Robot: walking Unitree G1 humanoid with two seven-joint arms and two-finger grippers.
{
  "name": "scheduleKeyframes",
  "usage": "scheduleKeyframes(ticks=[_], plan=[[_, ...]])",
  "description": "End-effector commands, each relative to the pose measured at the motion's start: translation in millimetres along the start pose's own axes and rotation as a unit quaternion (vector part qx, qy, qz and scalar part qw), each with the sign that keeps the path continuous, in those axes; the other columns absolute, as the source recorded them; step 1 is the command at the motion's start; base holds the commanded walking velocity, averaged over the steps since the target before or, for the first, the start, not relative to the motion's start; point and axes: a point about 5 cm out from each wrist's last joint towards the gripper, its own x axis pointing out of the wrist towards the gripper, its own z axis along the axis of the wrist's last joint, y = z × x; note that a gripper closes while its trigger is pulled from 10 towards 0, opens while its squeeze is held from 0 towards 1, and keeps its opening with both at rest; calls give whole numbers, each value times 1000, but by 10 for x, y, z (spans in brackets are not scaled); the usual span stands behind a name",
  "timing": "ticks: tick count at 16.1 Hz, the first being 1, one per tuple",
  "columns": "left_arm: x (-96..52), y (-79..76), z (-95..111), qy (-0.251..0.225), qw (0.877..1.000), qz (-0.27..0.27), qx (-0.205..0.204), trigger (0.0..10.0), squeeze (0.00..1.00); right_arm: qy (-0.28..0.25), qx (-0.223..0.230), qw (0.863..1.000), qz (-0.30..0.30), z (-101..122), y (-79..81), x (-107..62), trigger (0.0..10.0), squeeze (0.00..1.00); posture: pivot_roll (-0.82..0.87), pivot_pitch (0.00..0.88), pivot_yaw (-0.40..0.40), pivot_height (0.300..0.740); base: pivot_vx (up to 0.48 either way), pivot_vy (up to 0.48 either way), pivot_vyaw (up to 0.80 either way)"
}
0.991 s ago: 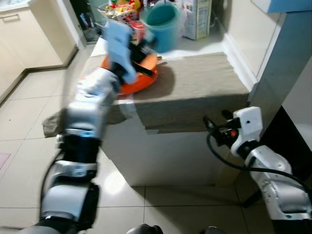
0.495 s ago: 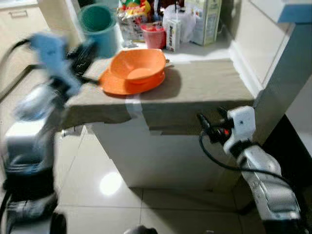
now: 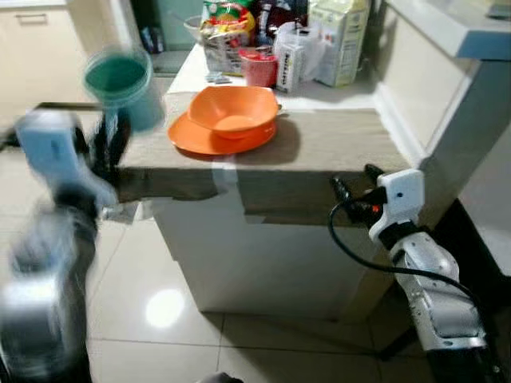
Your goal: Setting the table
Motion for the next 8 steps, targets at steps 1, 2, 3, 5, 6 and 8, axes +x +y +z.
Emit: scheduleKeyframes(ticks=[1,2,3,5,6,8], plan=[[-50,-52,-26,1,1000,6,1,0,0,-18,0,1000,-7,51,47,-4,10000,0,-73,0,60,740,0,0,0],[-138,-76,-148,24,1000,15,-11,0,0,-22,2,1000,-8,43,105,-33,10000,0,-73,0,61,740,0,0,0],[-254,-105,-255,49,998,19,-15,0,0,-21,2,1000,-7,26,138,-90,10000,0,-77,0,64,740,0,0,0],[-435,-140,-324,77,997,22,-19,0,0,-10,1,1000,-1,-15,130,-215,10000,0,-87,0,65,740,0,0,0],[-614,-199,-401,110,994,15,-24,0,0,7,-5,1000,11,-57,132,-346,10000,0,-93,0,65,740,0,0,0],[-703,-278,-487,129,991,13,-18,0,0,22,-2,1000,15,-115,144,-454,10000,0,-102,0,64,740,0,0,0]])
